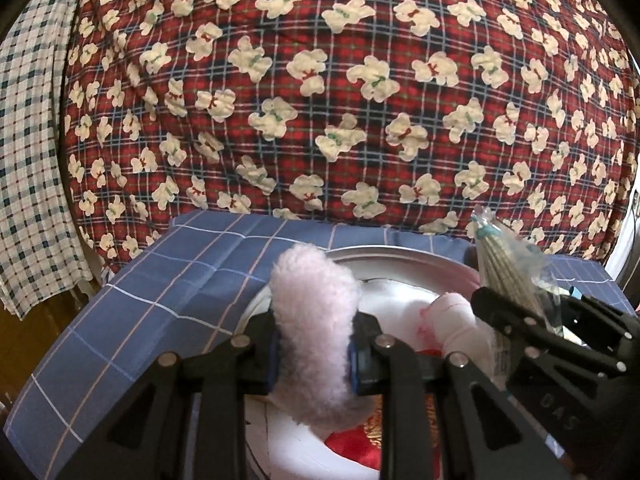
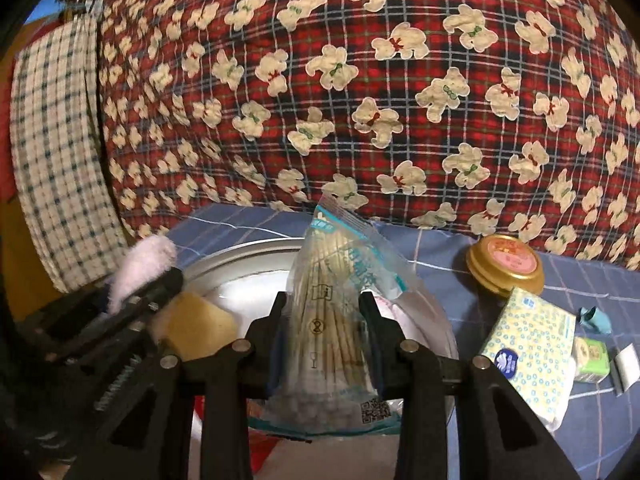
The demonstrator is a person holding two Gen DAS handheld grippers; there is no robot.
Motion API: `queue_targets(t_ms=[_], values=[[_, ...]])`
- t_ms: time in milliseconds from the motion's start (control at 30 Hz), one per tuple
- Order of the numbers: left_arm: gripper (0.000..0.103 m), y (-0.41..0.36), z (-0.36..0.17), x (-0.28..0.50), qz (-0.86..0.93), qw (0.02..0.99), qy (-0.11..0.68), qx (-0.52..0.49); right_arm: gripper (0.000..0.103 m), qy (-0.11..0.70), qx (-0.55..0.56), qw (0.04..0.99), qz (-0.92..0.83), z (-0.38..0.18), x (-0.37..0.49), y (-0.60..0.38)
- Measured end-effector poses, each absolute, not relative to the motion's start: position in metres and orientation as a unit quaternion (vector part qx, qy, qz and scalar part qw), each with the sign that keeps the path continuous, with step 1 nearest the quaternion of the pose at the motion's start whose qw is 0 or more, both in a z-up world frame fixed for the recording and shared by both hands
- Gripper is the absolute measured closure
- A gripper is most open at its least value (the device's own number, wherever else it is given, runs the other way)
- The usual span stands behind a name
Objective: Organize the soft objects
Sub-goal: 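Carry the pink puff and cotton swab bag over the tin and release both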
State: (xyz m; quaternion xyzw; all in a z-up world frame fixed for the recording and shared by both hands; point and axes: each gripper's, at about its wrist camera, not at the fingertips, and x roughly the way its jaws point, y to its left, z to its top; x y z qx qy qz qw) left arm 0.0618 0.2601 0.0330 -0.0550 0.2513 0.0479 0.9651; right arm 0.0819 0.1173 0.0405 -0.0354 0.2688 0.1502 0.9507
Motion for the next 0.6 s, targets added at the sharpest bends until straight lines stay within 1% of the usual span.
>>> queue_targets(t_ms=[300,600], values=[[0.080,0.262,0.023,0.076,0.062,0.958,0.275,-0.041,0.066,0.305,-0.025,0.940,0.149,0.024,0.105,0.116],[0.080,0.262,0.015,0.082,0.079,0.953,0.292,-0.029,0.066,0.313,-0.027,0.937,0.156,0.024,0.106,0.117]])
